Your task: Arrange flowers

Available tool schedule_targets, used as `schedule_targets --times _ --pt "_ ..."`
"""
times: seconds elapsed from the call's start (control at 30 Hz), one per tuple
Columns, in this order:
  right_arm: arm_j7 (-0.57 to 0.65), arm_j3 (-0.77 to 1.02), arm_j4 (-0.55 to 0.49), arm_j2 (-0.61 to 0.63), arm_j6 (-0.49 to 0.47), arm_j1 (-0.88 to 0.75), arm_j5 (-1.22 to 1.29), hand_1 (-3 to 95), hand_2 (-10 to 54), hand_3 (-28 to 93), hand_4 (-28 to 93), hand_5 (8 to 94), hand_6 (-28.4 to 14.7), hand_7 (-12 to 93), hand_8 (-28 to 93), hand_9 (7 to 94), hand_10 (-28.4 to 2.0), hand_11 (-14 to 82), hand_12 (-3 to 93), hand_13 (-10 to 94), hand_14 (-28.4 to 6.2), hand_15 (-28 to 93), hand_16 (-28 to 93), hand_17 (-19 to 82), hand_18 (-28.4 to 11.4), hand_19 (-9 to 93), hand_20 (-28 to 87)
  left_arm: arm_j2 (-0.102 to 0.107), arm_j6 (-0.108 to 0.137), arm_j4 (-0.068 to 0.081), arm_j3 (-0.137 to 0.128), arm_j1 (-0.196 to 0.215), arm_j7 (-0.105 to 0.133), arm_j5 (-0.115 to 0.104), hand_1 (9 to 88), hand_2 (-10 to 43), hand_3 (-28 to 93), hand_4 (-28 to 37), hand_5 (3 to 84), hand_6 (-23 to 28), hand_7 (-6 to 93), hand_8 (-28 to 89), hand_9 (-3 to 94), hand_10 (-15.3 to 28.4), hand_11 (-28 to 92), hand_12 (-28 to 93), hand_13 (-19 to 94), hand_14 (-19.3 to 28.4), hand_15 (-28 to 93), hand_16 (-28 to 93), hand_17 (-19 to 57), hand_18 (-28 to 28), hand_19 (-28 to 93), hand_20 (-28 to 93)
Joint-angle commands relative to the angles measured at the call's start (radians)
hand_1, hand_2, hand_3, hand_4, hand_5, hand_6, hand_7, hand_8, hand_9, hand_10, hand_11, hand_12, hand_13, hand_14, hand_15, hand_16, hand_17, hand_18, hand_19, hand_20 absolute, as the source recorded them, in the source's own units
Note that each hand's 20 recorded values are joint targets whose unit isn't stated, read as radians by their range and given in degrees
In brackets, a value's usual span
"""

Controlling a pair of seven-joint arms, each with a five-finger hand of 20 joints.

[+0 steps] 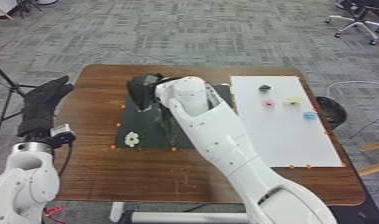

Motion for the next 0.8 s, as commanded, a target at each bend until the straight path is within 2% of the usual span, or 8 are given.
schedule_targets --times 0.03,0.1,0.37,0.47,0.6,0.67,0.8 --pt "-0.048 0.040 0.029 -0.033 0.027 -0.022 -0.241 58.5 -9.5 57 -19 74.1 5.2 32 1 85.2 -7.2 3.8 32.7 76 -6.1 61 38 36 -21.5 78 65 0.006 0.012 0.000 0.026 -0.031 -0.004 -0.002 25.7 4.9 70 -26.3 49.3 3.9 14.5 -8 50.2 13.7 20 11 36 14.8 11 1 5.5 10.6 6 15" --pt "-0.040 0.032 0.020 -0.025 0.031 -0.028 -0.230 57.7 -9.5 58 -19 73.3 5.3 33 1 84.5 -7.1 3.8 32.7 75 -6.2 61 38 36 -21.6 78 65 0.006 0.014 -0.010 0.018 -0.017 -0.002 -0.004 25.8 4.9 70 -26.4 49.3 4.0 14.5 -8 50.2 13.6 20 11 36 14.8 11 1 5.5 10.6 6 15" --pt "-0.022 0.037 0.019 -0.013 0.041 -0.044 -0.231 56.4 -9.5 58 -18 72.7 5.2 33 1 82.9 -7.5 4.5 31.6 75 -6.4 62 37 35 -21.7 78 65 0.007 0.020 -0.007 0.031 -0.028 -0.012 0.000 25.6 4.7 70 -26.4 49.3 3.9 14.4 -8 50.1 13.7 20 11 36 14.8 11 1 5.5 10.6 6 15" --pt "-0.038 0.046 0.024 -0.009 0.068 -0.046 -0.267 56.4 -9.5 58 -18 72.5 5.1 33 1 82.4 -7.5 4.9 31.1 75 -6.5 61 37 35 -21.7 78 65 0.007 0.016 -0.003 0.041 -0.040 -0.017 0.002 25.6 4.7 70 -26.4 49.3 3.9 14.5 -8 50.1 13.7 20 11 36 14.8 11 1 5.5 10.6 6 15" --pt "-0.031 0.059 0.028 -0.008 0.057 -0.049 -0.279 56.3 -9.5 58 -18 72.2 5.1 33 1 81.4 -7.4 5.2 30.4 75 -6.6 61 37 35 -21.6 77 65 0.007 0.020 0.001 0.049 -0.048 -0.020 0.001 25.5 4.6 70 -26.2 49.3 3.9 14.6 -8 50.1 13.7 20 11 36 14.9 11 1 5.5 10.6 6 15" --pt "-0.031 0.067 0.028 -0.008 0.046 -0.052 -0.292 56.2 -9.5 58 -18 71.5 5.0 33 1 80.7 -7.4 5.6 30.2 74 -6.6 61 37 35 -21.6 77 65 0.004 0.011 -0.001 0.042 -0.042 -0.022 0.004 25.5 4.4 70 -26.1 49.2 3.9 14.6 -8 50.1 13.7 20 11 36 14.9 11 1 5.5 10.6 6 15" --pt "-0.032 0.074 0.030 -0.004 0.029 -0.051 -0.308 54.9 -9.5 59 -18 68.4 3.9 33 3 76.8 -8.2 8.3 28.0 73 -6.8 62 37 34 -21.6 77 65 0.004 0.016 -0.001 0.042 -0.039 -0.022 0.001 25.4 4.1 70 -26.0 49.3 3.9 14.5 -8 50.0 13.6 20 11 36 14.9 11 1 5.5 10.6 6 15"
